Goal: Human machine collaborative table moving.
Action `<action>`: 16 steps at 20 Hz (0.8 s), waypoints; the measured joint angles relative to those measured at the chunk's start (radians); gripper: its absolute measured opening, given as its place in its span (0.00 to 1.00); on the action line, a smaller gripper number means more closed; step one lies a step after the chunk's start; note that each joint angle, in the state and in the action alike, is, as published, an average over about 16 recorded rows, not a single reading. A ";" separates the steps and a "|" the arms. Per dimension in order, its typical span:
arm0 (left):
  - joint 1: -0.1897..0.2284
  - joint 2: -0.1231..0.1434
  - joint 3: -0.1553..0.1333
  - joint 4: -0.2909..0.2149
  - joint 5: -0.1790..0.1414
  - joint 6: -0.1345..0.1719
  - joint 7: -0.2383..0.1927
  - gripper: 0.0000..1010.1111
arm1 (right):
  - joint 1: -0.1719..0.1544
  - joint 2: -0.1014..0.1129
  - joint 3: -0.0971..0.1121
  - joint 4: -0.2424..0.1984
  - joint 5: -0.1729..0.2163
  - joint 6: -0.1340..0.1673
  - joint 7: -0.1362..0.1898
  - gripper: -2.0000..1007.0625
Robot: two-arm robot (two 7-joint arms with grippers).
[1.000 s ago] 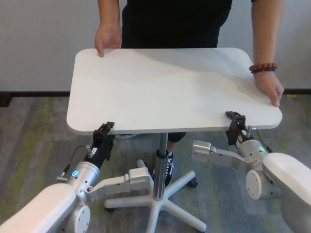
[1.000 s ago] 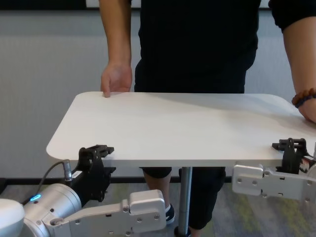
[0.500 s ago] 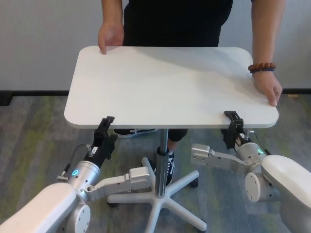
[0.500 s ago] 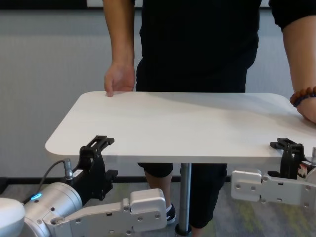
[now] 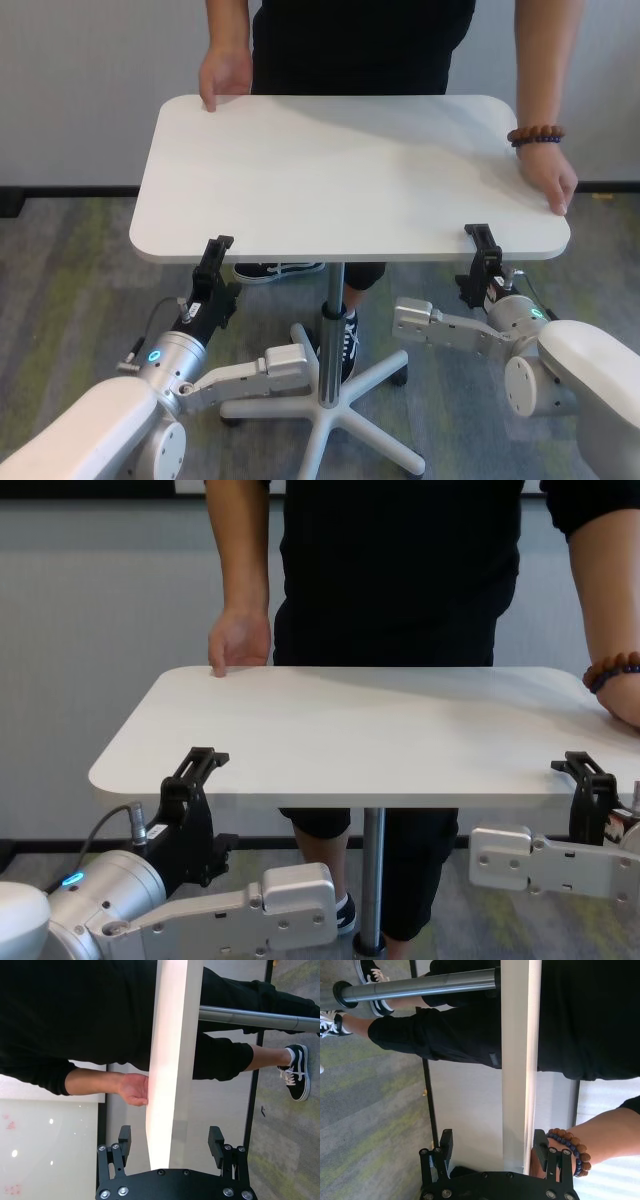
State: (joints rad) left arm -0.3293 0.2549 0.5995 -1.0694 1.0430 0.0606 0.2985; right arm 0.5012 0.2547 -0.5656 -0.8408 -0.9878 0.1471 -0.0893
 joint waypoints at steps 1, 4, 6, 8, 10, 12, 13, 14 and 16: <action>0.000 0.000 0.000 0.000 0.000 0.000 0.000 0.96 | 0.000 0.000 0.000 0.000 0.000 0.000 0.000 0.93; 0.000 0.000 0.000 0.000 0.000 0.000 0.000 0.99 | 0.000 0.000 0.000 0.000 0.000 0.000 -0.001 0.97; 0.000 0.000 0.000 0.001 0.000 0.000 0.000 0.99 | 0.000 0.000 0.000 0.000 0.000 0.000 -0.002 0.99; 0.000 0.000 0.000 0.001 0.001 0.001 0.001 0.99 | 0.001 0.000 -0.001 0.000 0.000 0.000 -0.003 1.00; 0.000 0.000 0.001 0.001 0.004 0.003 0.003 0.99 | 0.001 0.001 -0.003 -0.001 -0.002 0.002 -0.002 1.00; 0.000 0.001 0.003 0.001 0.008 0.007 0.006 0.99 | 0.001 0.001 -0.005 -0.003 -0.005 0.004 -0.001 1.00; 0.000 0.001 0.003 0.000 0.010 0.009 0.007 0.99 | 0.001 0.002 -0.007 -0.004 -0.007 0.004 0.000 1.00; 0.001 0.002 0.004 -0.001 0.013 0.011 0.008 0.99 | 0.001 0.002 -0.009 -0.004 -0.008 0.005 0.001 1.00; 0.002 0.003 0.006 -0.003 0.018 0.015 0.011 0.99 | 0.001 0.003 -0.013 -0.007 -0.011 0.007 0.004 1.00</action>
State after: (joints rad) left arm -0.3272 0.2581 0.6051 -1.0723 1.0607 0.0751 0.3095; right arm 0.5026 0.2582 -0.5782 -0.8475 -0.9991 0.1539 -0.0851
